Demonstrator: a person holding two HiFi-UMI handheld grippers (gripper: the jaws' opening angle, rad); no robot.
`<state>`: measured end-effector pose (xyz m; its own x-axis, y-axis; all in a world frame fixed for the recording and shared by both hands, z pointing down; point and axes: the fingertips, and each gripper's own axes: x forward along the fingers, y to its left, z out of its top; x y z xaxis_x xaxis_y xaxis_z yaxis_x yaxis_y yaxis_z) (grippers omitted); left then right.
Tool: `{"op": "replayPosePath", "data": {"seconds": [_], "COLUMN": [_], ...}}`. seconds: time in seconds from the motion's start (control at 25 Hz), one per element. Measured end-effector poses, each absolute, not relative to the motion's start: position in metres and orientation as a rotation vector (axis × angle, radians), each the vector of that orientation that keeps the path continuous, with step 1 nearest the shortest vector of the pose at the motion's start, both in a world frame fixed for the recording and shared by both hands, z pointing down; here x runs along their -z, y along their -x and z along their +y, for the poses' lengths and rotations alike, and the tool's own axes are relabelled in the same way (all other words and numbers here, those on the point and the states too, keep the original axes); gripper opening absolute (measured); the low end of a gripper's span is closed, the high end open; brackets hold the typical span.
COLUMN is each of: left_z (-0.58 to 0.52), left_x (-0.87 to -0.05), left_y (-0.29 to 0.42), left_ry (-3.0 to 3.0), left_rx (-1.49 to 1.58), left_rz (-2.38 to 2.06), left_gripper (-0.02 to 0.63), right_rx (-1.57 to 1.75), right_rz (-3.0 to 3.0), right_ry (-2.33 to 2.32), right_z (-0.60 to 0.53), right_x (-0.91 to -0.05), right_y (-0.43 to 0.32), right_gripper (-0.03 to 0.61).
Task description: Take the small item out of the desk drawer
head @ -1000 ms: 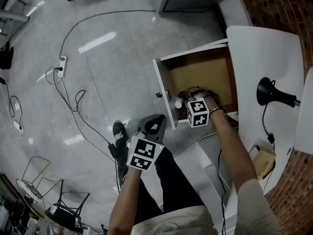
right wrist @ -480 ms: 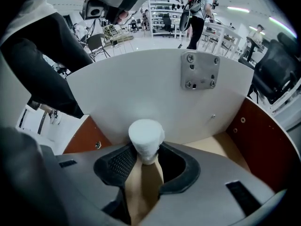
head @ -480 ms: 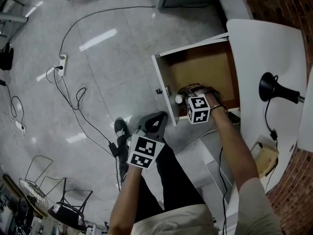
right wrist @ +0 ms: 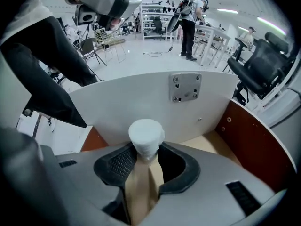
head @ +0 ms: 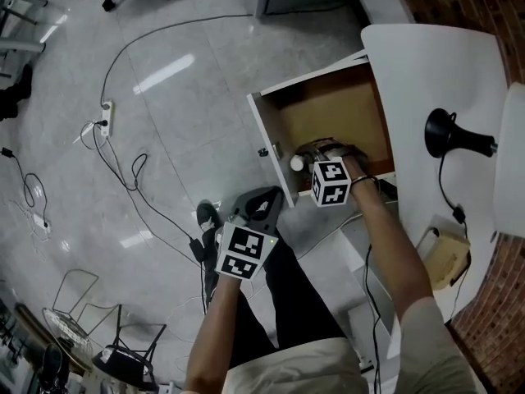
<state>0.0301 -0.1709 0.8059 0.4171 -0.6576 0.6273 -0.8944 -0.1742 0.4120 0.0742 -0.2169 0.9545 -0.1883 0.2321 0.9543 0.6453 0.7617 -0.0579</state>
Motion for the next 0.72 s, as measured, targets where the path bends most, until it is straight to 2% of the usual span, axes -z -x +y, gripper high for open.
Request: {"op": "replayPosePath", "data": {"seconds": [0.72], "left_z": [-0.171], "left_x": [-0.763], "left_y": [-0.017], "left_ry": [-1.963], "left_rx": [-0.425], "left_rz": [-1.325], "left_gripper": [0.017], "right_rx": [0.272], "right_rz": [-1.875], "right_ry": [0.504], "right_z": [-0.209], "right_x": [-0.903], "right_y": [-0.051], "right_gripper": [0.166]}}
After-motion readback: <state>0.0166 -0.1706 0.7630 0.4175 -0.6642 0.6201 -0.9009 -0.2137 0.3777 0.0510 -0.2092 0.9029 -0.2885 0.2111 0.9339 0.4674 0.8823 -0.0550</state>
